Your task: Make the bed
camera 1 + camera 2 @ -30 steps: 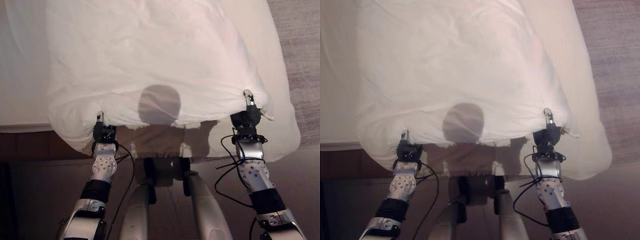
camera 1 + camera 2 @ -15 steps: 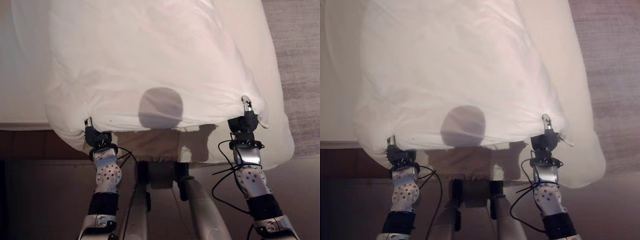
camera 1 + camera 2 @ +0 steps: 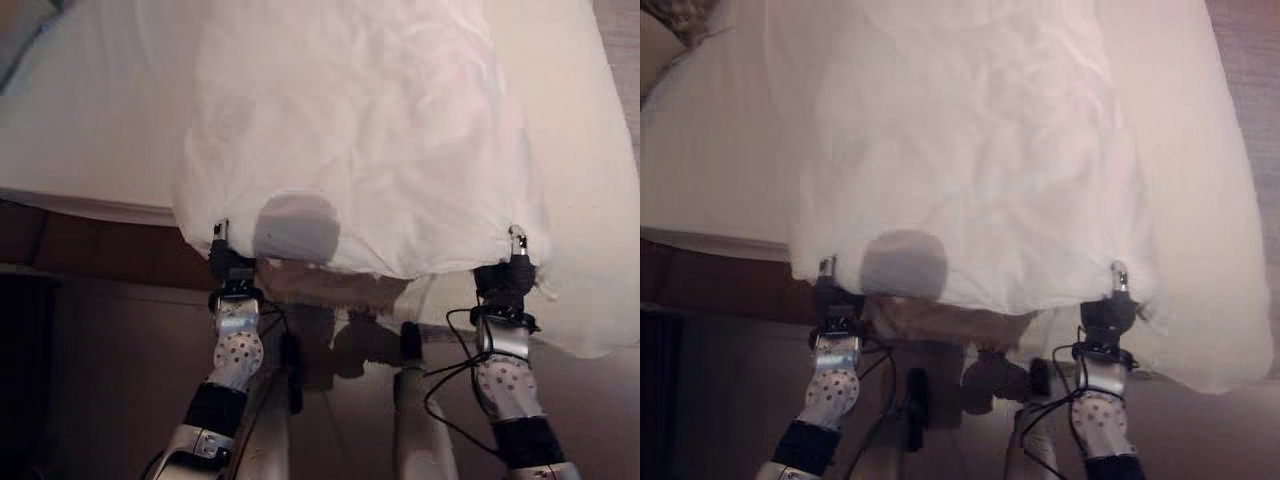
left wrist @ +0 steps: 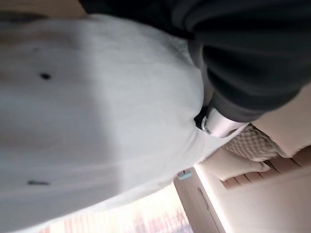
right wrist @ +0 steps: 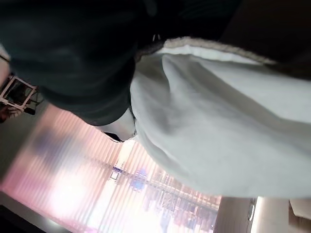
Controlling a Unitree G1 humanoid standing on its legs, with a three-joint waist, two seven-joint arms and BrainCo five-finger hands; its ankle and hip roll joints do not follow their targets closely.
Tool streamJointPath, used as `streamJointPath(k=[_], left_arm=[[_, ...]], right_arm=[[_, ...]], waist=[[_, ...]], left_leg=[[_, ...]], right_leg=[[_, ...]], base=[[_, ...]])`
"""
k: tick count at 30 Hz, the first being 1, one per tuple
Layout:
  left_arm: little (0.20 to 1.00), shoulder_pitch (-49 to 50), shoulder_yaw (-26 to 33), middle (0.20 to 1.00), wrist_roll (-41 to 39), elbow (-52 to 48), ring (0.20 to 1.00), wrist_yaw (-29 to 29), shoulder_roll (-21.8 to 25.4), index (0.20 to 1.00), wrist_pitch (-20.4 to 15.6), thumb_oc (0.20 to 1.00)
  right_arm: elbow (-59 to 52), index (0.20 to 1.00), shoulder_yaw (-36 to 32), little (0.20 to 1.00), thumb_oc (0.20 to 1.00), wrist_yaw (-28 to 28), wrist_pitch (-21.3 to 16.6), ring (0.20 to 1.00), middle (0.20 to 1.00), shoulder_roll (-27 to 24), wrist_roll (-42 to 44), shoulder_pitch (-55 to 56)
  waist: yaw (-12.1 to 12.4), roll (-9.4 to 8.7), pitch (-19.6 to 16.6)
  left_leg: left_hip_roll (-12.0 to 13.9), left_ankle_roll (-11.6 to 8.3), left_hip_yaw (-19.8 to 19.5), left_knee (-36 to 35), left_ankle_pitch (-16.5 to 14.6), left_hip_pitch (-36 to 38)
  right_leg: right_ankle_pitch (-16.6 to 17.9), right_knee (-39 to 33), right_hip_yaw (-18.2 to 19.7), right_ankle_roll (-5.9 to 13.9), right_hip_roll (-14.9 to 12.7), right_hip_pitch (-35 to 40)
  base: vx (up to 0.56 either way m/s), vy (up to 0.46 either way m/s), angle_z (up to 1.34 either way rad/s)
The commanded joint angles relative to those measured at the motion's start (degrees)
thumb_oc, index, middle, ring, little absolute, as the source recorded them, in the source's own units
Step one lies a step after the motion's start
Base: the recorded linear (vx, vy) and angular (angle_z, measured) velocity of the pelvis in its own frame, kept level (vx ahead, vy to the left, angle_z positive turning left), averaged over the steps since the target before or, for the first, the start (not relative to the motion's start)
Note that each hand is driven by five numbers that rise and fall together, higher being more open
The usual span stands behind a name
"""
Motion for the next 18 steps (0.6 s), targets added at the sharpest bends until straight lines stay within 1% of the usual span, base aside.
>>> streamJointPath(k=[1, 2, 3, 4, 5, 6, 7, 8, 10, 11, 12, 13, 14, 15, 16, 17, 18], left_arm=[[0.200, 1.1, 1.3, 0.200, 6.3, -8.6, 0.200, -1.0, 2.1, 0.200, 0.5, 0.200], [0.200, 0.9, 1.2, 0.200, 6.6, -8.9, 0.200, -0.3, 2.0, 0.200, 0.3, 0.200], [0.200, 1.1, 1.1, 0.200, 7.3, -9.4, 0.200, 0.0, 1.9, 0.200, 0.1, 0.200], [0.200, 1.8, 0.8, 0.200, 7.9, -9.4, 0.200, -0.1, 1.9, 0.200, 1.0, 0.200], [0.200, 2.8, 0.4, 0.200, 7.4, -9.1, 0.200, -0.1, 1.0, 0.200, 1.2, 0.200], [0.200, 3.2, 0.3, 0.200, 7.6, -9.4, 0.200, 0.0, 0.8, 0.200, 1.1, 0.200], [0.200, 3.2, 0.3, 0.200, 7.6, -9.4, 0.200, 0.1, 0.8, 0.200, 1.1, 0.200], [0.200, 4.0, -0.4, 0.200, 6.9, -10.1, 0.200, 0.0, -0.4, 0.200, 0.9, 0.200], [0.200, 4.3, -0.6, 0.200, 6.9, -10.5, 0.200, 0.2, -0.7, 0.200, 0.6, 0.200], [0.200, 4.1, -0.8, 0.200, 6.6, -10.4, 0.200, 0.2, -1.5, 0.200, 0.2, 0.200], [0.200, 4.0, -0.9, 0.200, 6.6, -10.3, 0.200, 0.0, -1.9, 0.200, 0.3, 0.200], [0.200, 4.2, -1.2, 0.200, 6.4, -10.5, 0.200, -0.3, -2.1, 0.200, 0.4, 0.200], [0.200, 4.2, -1.2, 0.200, 6.4, -10.5, 0.200, -0.3, -2.2, 0.200, 0.4, 0.200], [0.200, 4.6, -1.1, 0.200, 6.3, -10.6, 0.200, -0.3, -2.4, 0.200, 0.3, 0.200], [0.200, 5.2, -0.6, 0.200, 6.0, -11.3, 0.200, -0.2, -2.6, 0.200, 0.2, 0.200], [0.200, 5.2, -0.6, 0.200, 6.1, -11.3, 0.200, -0.2, -2.6, 0.200, 0.2, 0.200], [0.200, 5.5, -0.4, 0.200, 6.3, -12.1, 0.200, -0.1, -2.4, 0.200, -0.2, 0.200]], right_arm=[[-3.9, 0.200, -1.8, 0.200, 0.200, 4.2, -2.1, 0.200, 0.200, -1.9, -0.8, 1.3], [-3.7, 0.200, -1.6, 0.200, 0.200, 4.2, -2.0, 0.200, 0.200, -1.9, -1.0, 1.7], [-3.8, 0.200, -1.5, 0.200, 0.200, 4.2, -2.0, 0.200, 0.200, -1.9, -1.3, 1.9], [-3.2, 0.200, -1.6, 0.200, 0.200, 4.7, -1.8, 0.200, 0.200, -2.0, -1.0, 2.2], [-2.0, 0.200, -1.2, 0.200, 0.200, 4.7, -2.1, 0.200, 0.200, -2.0, -0.7, 2.5], [-1.8, 0.200, -1.4, 0.200, 0.200, 4.3, -2.2, 0.200, 0.200, -2.3, -1.0, 2.6], [-1.8, 0.200, -1.4, 0.200, 0.200, 4.3, -2.2, 0.200, 0.200, -2.3, -1.0, 2.6], [-0.4, 0.200, -1.2, 0.200, 0.200, 3.1, -2.2, 0.200, 0.200, -2.9, -2.1, 2.5], [-0.2, 0.200, -1.1, 0.200, 0.200, 2.7, -2.4, 0.200, 0.200, -2.9, -2.0, 2.3], [-0.7, 0.200, -1.8, 0.200, 0.200, 2.3, -2.5, 0.200, 0.200, -4.0, -3.2, 2.4], [-0.6, 0.200, -2.2, 0.200, 0.200, 2.1, -2.3, 0.200, 0.200, -4.6, -3.5, 2.5], [-0.2, 0.200, -2.3, 0.200, 0.200, 1.9, -2.2, 0.200, 0.200, -4.9, -3.4, 2.3], [-0.2, 0.200, -2.4, 0.200, 0.200, 1.9, -2.2, 0.200, 0.200, -4.9, -3.4, 2.3], [0.1, 0.200, -2.6, 0.200, 0.200, 1.8, -2.3, 0.200, 0.200, -4.7, -3.3, 2.3], [0.4, 0.200, -2.7, 0.200, 0.200, 1.7, -2.7, 0.200, 0.200, -4.3, -3.5, 2.1], [0.4, 0.200, -2.7, 0.200, 0.200, 1.7, -2.7, 0.200, 0.200, -4.3, -3.5, 2.1], [0.4, 0.200, -2.7, 0.200, 0.200, 1.7, -2.9, 0.200, 0.200, -4.2, -3.8, 1.9]], waist=[[-3.4, 0.00, -2.8], [-3.7, -0.37, -3.2], [-3.5, -0.72, -3.6], [-3.2, -0.78, -4.2], [-2.7, -0.45, -5.0], [-2.4, -0.13, -5.6], [-2.3, -0.11, -5.6], [-1.9, 0.28, -6.3], [-1.9, 0.40, -6.1], [-2.3, -0.07, -4.7], [-2.3, 0.02, -4.2], [-2.0, 0.14, -4.1], [-2.1, 0.21, -4.1], [-1.9, 0.08, -4.4], [-2.0, -0.16, -4.7], [-2.0, -0.18, -4.8], [-1.9, -0.55, -5.0]], left_leg=[[-1.7, -3.22, -2.3, -12.9, 5.6, 5.0], [-2.8, -3.29, -2.3, -15.8, 6.4, 6.1], [-3.6, -3.22, -2.2, -17.9, 7.7, 6.9], [-3.9, -2.88, -2.4, -19.6, 8.5, 7.3], [-4.4, -2.40, -2.8, -20.8, 8.9, 8.1], [-4.4, -2.33, -2.4, -21.2, 9.1, 7.9], [-4.3, -2.33, -2.3, -21.2, 9.1, 7.9], [-4.2, -2.61, -2.2, -19.8, 8.5, 7.4], [-3.9, -2.93, -2.2, -18.0, 8.0, 6.6], [-3.3, -4.76, -0.7, -8.7, 8.4, 2.7], [-3.0, -5.61, -0.6, -5.6, 8.9, 1.0], [-3.9, -5.82, -1.5, -4.6, 8.6, 0.2], [-3.9, -5.82, -1.6, -4.5, 8.6, 0.1], [-4.1, -5.42, -2.4, -4.2, 7.8, 0.1], [-1.5, -4.67, -4.3, -6.4, 7.1, 1.2], [-1.5, -4.69, -4.3, -6.6, 7.4, 1.0], [0.7, -4.96, -7.1, -8.6, 8.9, 1.0]], right_leg=[[3.4, -6.3, -4.9, -3.04, 11.4, 0.6], [2.7, -6.7, -4.8, -3.12, 13.6, 0.8], [2.3, -8.4, -5.1, -3.63, 14.7, 2.5], [2.1, -9.1, -4.9, -4.34, 15.9, 3.2], [1.5, -9.3, -3.6, -5.13, 17.3, 4.0], [1.9, -10.5, -3.2, -5.28, 16.4, 4.8], [1.9, -10.6, -3.2, -5.27, 16.4, 4.9], [1.7, -13.2, -2.7, -5.83, 16.0, 6.8], [1.8, -14.0, -2.6, -6.14, 16.2, 7.5], [1.1, -13.9, -2.8, -7.14, 15.5, 8.7], [0.6, -13.6, -3.3, -7.48, 15.2, 9.0], [0.3, -13.5, -3.6, -7.66, 15.2, 9.5], [0.3, -13.5, -3.7, -7.67, 15.2, 9.5], [0.0, -13.2, -3.4, -7.62, 15.3, 9.5], [-0.9, -11.9, -2.7, -7.19, 15.2, 9.3], [-0.7, -12.0, -2.7, -7.19, 15.2, 9.2], [-0.9, -11.3, -1.8, -6.96, 14.7, 8.9]], base=[[0.02, 0.255, -0.47], [0.03, 0.190, 0.27], [0.04, 0.118, 0.54], [0.05, 0.062, 0.63], [0.03, 0.026, 0.06], [0.02, 0.006, -0.24], [0.00, -0.051, -0.55], [0.00, -0.100, -0.37], [-0.03, -0.140, -0.11], [-0.07, -0.170, 0.10], [-0.08, -0.185, 0.24], [-0.03, -0.048, 0.43], [0.00, -0.034, 0.43], [0.04, -0.027, 0.24], [0.03, -0.028, 0.01], [0.04, 0.012, -0.06], [0.04, 0.073, 0.00]])
